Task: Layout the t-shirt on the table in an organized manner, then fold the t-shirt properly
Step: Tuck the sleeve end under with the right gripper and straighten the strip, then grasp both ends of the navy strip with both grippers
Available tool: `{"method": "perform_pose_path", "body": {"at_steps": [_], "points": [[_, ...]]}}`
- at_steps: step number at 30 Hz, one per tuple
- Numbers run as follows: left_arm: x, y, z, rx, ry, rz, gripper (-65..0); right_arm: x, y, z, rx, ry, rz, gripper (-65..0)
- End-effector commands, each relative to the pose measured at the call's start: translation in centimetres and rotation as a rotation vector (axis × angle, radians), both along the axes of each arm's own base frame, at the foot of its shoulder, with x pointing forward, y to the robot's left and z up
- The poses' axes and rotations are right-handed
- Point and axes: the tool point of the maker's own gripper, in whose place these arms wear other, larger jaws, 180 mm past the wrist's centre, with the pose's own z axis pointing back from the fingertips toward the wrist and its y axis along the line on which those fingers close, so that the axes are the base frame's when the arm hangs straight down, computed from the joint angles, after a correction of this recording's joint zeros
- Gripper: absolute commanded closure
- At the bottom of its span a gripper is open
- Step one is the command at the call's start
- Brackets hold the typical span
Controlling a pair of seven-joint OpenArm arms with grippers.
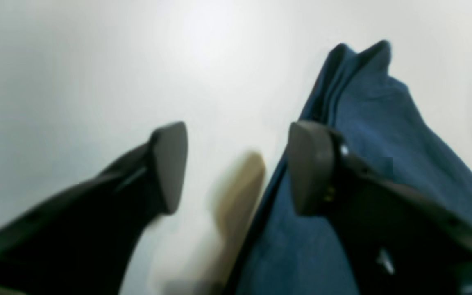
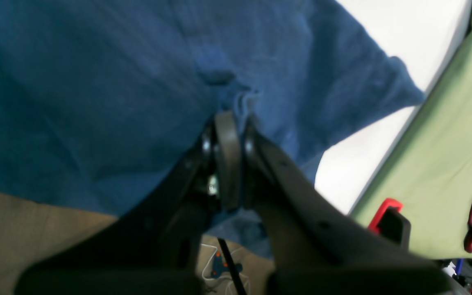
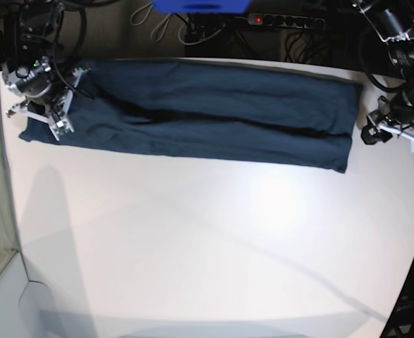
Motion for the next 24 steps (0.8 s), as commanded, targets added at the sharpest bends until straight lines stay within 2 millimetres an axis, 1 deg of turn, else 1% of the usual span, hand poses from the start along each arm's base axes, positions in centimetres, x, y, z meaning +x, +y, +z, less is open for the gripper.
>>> {"method": "perform_pose_path", "body": {"at_steps": [1,3,5,7,10,12,15,18,21,23,24], "points": [[0.6,0.2,1.0,0.014,-0.035,-0.021,-38.4,0.5,-0.3,0.7,-0.014,-0.025,0.001,-1.9],[0.7,-0.8,1.2,0.0,-0.061,-0.066,-38.8,0.5,-0.3,0.7,-0.014,-0.025,0.001,-7.5],[0.1,-1.7,0.9,-0.013,-0.051,-0.128,-39.0,0.5,-0.3,0.7,-0.014,-0.025,0.001,-15.1],[0.0,-2.5,1.0,-0.019,-0.058,-0.184,-39.0,0.5,-0.3,0.7,-0.014,-0.025,0.001,-23.4],[0.0,-3.0,1.2,-0.016,-0.074,-0.217,-39.0,0.5,-0.2,0.6,-0.011,-0.025,0.001,-32.1],[0.0,-3.0,1.1,-0.015,-0.074,-0.219,-39.0,0.5,-0.2,0.6,-0.011,-0.025,0.001,-35.9],[0.0,-3.2,1.0,-0.022,-0.076,-0.218,-39.0,0.5,0.0,0.6,-0.004,-0.025,0.001,-36.7],[0.1,-3.9,0.7,-0.036,-0.077,-0.217,-39.0,0.5,0.3,0.5,0.004,-0.025,-0.001,-36.7],[0.9,-4.1,0.7,-0.05,-0.084,-0.208,-39.0,0.5,0.4,0.4,0.006,-0.025,0.0,-36.7],[1.1,-4.2,0.4,-0.063,-0.079,-0.203,-39.0,0.6,0.9,0.4,0.011,-0.024,0.015,-36.7],[1.4,-4.8,0.1,-0.08,-0.08,-0.203,-39.0,0.7,1.1,0.3,0.013,-0.023,0.021,-36.7]]}}
